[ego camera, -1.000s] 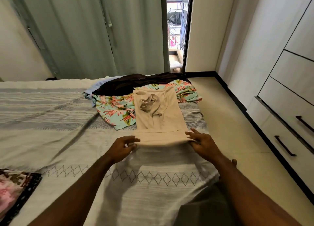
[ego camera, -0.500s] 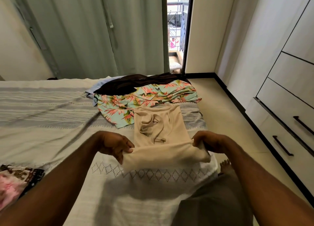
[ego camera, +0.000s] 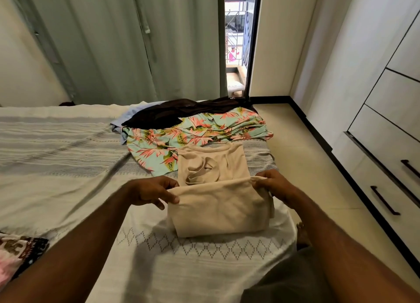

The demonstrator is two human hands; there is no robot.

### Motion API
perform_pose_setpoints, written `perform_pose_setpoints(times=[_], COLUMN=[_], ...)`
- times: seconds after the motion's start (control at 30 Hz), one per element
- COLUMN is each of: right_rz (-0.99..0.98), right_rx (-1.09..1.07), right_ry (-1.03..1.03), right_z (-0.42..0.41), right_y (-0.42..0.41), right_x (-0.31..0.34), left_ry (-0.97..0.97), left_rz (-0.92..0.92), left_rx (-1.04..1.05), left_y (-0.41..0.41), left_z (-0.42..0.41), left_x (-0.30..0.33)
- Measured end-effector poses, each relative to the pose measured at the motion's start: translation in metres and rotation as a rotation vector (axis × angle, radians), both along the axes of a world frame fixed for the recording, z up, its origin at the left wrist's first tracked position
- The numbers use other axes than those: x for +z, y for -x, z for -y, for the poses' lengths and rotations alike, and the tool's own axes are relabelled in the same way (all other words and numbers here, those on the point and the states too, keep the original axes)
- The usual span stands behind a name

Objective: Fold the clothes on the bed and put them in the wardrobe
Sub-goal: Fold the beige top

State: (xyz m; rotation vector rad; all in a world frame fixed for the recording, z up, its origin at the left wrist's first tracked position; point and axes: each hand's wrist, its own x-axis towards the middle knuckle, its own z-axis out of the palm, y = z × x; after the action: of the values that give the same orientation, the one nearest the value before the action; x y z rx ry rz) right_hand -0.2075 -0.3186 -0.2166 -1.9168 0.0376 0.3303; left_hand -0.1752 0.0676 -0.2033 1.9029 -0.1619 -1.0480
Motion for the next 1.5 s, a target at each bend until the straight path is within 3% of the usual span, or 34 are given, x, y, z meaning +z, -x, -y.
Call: perform_pose_setpoints(times=[0.1,0.3,0.4,0.47,0.6,0.63,0.8,0.9,1.1,1.27,1.37,1.5], right_rz=[0.036,0.047,0.076,0.115,0.123,0.077,-0.092,-0.108,-0.098,-0.122,-0.081,-0.02], right_rx=[-0.039,-0.106,-0.158,-0.249,-0.601,-0.644,-0.529,-0.473,-0.523,-0.471,-0.494,-0.479], right_ry=[-0.044,-0.207,-0.224,-0.126,0.13,0.191,0.339,0.424,0.037,0.008,-0.145,-0.267], right_z=[0.0,-0.004,-0.005,-0.01,-0.018,-0.018,-0.023,-0.032,-0.049,-0.047,-0.048,-0.046], right_y=[-0.015,-0.071,-0.114,-0.142,-0.174,-0.175,-0.165,-0.174,-0.173,-0.166,-0.158,-0.142], right_x=[-0.006,0.018,0.029,0.029,0.003,-0.006,-0.058,-0.068,-0.073,-0.073,-0.071,-0.054], left_ry=[-0.014,0.168,0.137,0.095,-0.02,-0.084,-0.434,-0.49,-0.47,-0.608,-0.498,-0.131], left_rz=[0.011,-0.025,0.038,0.149,0.58,0.623,0.561,0.568,0.512,0.495,0.559,0.513], left_rx=[0.028,0.007,0.04,0.18,0.847,0.927,0.725,0.687,0.776,0.709,0.778,0.835], left_y=[-0.018,-0.073,-0.108,-0.132,-0.165,-0.167,-0.153,-0.155,-0.172,-0.168,-0.162,-0.158], left_z=[-0.005,-0.006,0.0,0.009,0.024,0.027,0.035,0.043,0.058,0.069,0.072,0.079], left_x=[0.006,0.04,0.057,0.055,0.009,-0.007,-0.076,-0.089,-0.089,-0.085,-0.082,-0.064])
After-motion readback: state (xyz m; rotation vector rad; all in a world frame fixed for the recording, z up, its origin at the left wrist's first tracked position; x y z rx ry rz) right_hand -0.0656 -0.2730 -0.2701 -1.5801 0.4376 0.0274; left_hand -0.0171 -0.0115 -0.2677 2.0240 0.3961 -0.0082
